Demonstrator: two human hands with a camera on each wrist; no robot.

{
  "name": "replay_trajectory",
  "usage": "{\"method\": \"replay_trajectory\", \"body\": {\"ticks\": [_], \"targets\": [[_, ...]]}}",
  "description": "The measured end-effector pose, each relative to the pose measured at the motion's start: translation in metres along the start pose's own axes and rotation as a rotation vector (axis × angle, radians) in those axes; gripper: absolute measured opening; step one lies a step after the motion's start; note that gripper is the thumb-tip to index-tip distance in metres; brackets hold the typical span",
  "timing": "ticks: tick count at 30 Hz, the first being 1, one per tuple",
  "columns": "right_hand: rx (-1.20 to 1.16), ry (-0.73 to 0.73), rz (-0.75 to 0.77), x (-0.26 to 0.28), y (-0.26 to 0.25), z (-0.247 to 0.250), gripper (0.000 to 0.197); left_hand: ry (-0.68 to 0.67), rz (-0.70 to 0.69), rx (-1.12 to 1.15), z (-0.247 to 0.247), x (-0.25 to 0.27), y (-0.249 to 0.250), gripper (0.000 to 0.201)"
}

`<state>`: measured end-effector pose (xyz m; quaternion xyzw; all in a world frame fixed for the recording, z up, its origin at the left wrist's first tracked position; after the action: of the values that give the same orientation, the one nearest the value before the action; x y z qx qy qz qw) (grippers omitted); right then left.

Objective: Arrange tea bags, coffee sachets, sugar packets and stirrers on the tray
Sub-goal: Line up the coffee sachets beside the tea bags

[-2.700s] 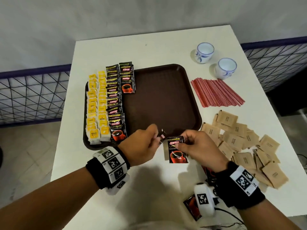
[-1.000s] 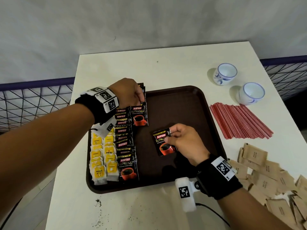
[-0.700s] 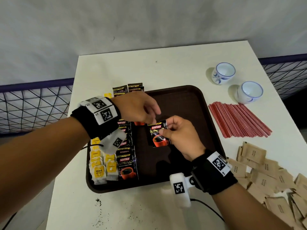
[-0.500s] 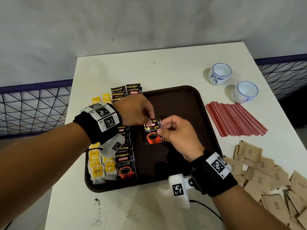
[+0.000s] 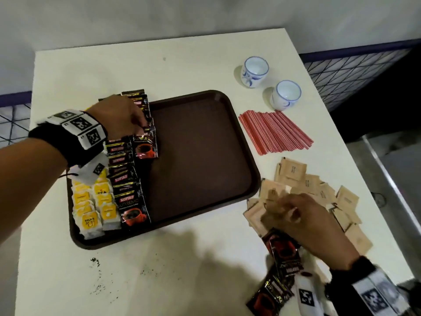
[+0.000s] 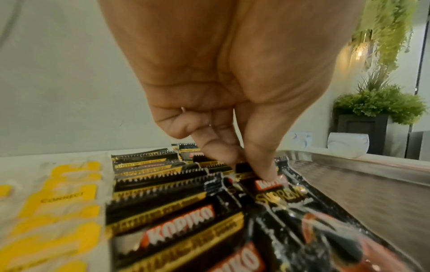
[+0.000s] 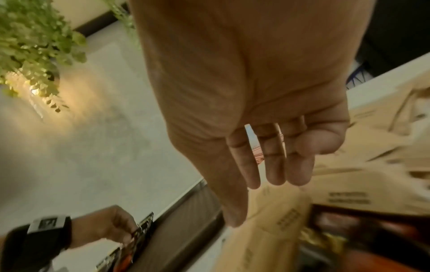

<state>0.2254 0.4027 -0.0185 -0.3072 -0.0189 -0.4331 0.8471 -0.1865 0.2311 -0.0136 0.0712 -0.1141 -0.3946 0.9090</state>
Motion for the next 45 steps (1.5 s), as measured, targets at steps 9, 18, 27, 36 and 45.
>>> {"method": "replay_trajectory", "body": {"ticks": [9, 18, 27, 36, 45], "targets": [[0.165, -0.05, 0.057, 0.014, 0.008, -0.014, 0.06, 0.031, -0.019, -0.054, -0.004, 0.005, -0.003, 0.017], [0.312, -0.085, 0.039, 0.028, 0.015, -0.024, 0.071, 0.047, -0.003, -0.057, -0.006, 0.01, -0.003, 0.017], [0.148, -0.055, 0.038, 0.02, 0.014, -0.017, 0.04, 0.062, 0.006, -0.031, -0.006, 0.011, -0.005, 0.021], [-0.116, -0.179, -0.032, 0.009, 0.004, 0.003, 0.024, 0.148, 0.002, 0.058, 0.006, 0.018, -0.002, 0.011], [-0.361, -0.183, 0.183, -0.029, -0.073, -0.005, 0.02, -0.272, -0.26, 0.598, -0.001, 0.069, 0.101, 0.033]]}}
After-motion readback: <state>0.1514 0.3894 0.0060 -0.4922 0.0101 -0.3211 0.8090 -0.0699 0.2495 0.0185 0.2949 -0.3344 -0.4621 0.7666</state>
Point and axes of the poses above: each hand's wrist, its own x-axis away from the middle knuckle, its own z-axis out of the back of the hand, y = z × x, the point moved 3 cm from there along -x, towards the middle knuckle, and after that the axes turned 12 degrees about y, right-handed, at the moved point
